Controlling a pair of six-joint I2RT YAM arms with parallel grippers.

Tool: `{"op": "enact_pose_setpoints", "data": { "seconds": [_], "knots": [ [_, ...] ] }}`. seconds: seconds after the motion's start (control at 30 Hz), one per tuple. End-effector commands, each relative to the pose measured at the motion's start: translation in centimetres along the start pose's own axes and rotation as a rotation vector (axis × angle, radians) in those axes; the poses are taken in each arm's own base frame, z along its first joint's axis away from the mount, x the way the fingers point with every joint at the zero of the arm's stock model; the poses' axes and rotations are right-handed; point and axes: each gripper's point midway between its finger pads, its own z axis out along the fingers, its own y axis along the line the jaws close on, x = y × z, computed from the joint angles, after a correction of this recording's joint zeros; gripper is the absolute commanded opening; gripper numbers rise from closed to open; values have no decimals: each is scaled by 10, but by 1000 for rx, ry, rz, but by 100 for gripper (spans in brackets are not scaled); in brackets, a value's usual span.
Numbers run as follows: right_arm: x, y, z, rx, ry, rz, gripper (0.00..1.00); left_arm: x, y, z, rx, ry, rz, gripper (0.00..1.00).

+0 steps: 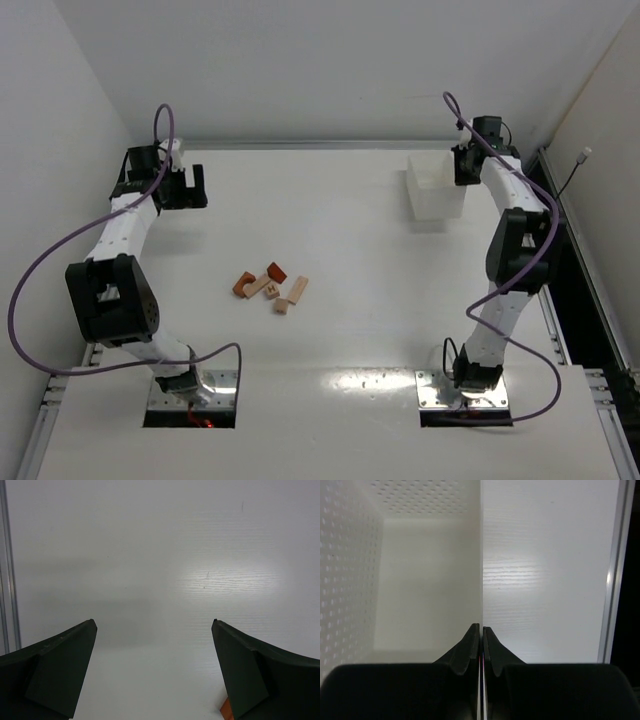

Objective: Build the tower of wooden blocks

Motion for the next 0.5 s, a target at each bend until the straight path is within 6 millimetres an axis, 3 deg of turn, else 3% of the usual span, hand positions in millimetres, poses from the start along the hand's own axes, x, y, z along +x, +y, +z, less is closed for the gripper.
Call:
{"op": "enact_pose_setpoints", "data": {
  "seconds": [0.0, 0.03, 0.1, 0.23, 0.37, 0.47],
  "knots": [
    [-31, -9, 3, -31, -118, 7, 0, -18, -5, -2, 25, -26, 37, 100],
    [-35, -14, 6, -31, -151, 15, 0, -14, -5, 1, 27, -6, 34, 100],
    [-23, -23, 21, -54, -129, 11, 0, -12, -7, 6, 42, 16, 29, 100],
    [-20, -42, 28, -28, -129, 7, 0, -9, -5, 11, 44, 37, 34, 100],
    [-22, -73, 31, 21, -140, -8, 0, -6, -5, 14, 45, 46, 33, 100],
    [-18, -80, 38, 10, -140, -6, 0, -10, -5, 18, 45, 45, 24, 100]
  ]
}}
